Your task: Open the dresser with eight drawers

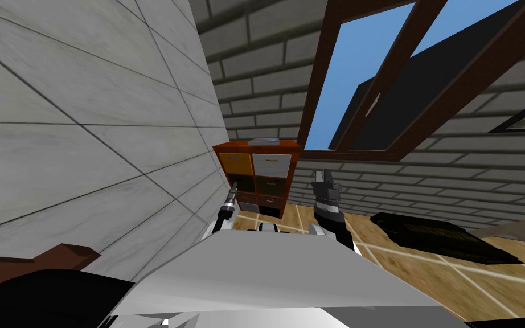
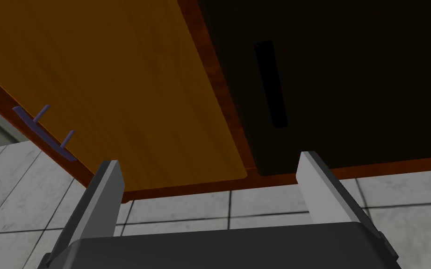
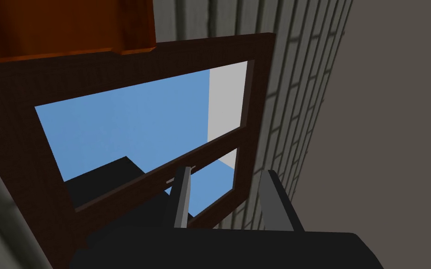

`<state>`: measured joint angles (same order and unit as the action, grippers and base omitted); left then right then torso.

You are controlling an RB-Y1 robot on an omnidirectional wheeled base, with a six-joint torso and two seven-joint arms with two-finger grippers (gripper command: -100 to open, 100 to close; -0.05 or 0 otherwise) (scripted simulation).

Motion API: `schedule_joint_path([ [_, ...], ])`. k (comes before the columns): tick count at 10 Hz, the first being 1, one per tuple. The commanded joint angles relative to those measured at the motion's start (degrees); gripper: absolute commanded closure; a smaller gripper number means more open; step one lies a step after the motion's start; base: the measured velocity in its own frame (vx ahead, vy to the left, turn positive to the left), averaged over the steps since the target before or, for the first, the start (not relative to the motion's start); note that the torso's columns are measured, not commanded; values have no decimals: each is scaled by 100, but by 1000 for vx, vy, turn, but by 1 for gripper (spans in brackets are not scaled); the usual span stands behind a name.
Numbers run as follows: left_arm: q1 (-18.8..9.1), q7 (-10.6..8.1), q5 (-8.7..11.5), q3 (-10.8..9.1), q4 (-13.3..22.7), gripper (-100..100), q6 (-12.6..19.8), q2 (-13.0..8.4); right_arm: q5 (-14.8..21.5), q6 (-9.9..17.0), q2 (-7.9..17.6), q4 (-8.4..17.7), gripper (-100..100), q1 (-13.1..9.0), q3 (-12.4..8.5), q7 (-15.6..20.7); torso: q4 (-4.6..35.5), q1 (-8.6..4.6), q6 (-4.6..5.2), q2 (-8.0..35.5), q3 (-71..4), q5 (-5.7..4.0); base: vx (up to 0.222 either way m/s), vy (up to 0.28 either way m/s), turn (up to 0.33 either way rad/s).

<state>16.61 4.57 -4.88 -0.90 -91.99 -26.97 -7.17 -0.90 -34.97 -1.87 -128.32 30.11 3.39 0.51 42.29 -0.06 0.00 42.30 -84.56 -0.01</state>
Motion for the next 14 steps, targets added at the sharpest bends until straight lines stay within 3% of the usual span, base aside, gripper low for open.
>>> schedule_joint_path([
  [1, -148, 28, -18, 5, 417, -100, -85, 61, 0, 0, 0, 0, 0, 0, 0, 0, 0, 3, 0, 2, 1, 0, 128, -18, -25],
  [6, -332, 68, -48, 22, 984, -100, -177, 296, 0, 0, 0, 0, 0, 0, 0, 0, 0, 6, 0, 0, 0, 1, 105, -3, -21],
  [8, -339, 57, -45, 16, 795, -100, -7, 262, 0, 0, 0, 0, 0, -1, 0, 0, 3, 6, -1, 14, 8, 1, 54, 0, -10],
  [9, -329, 75, -52, 24, 846, -100, -86, 283, 0, 0, 0, 0, 0, -1, 0, 0, 3, 5, 1, 4, 4, 1, 40, 0, -5],
  [10, -335, 75, -52, 23, 836, 100, -59, 284, 0, 0, 0, 0, 0, -1, 0, 0, 1, 5, -1, 7, 4, 1, 6, 0, 1],
  [14, -178, 17, -59, 91, 596, 100, 15, 229, 0, 1, 0, 1, 0, -4, 0, 0, -14, 21, -2, 6, 7, 15, -174, 9, 20],
])
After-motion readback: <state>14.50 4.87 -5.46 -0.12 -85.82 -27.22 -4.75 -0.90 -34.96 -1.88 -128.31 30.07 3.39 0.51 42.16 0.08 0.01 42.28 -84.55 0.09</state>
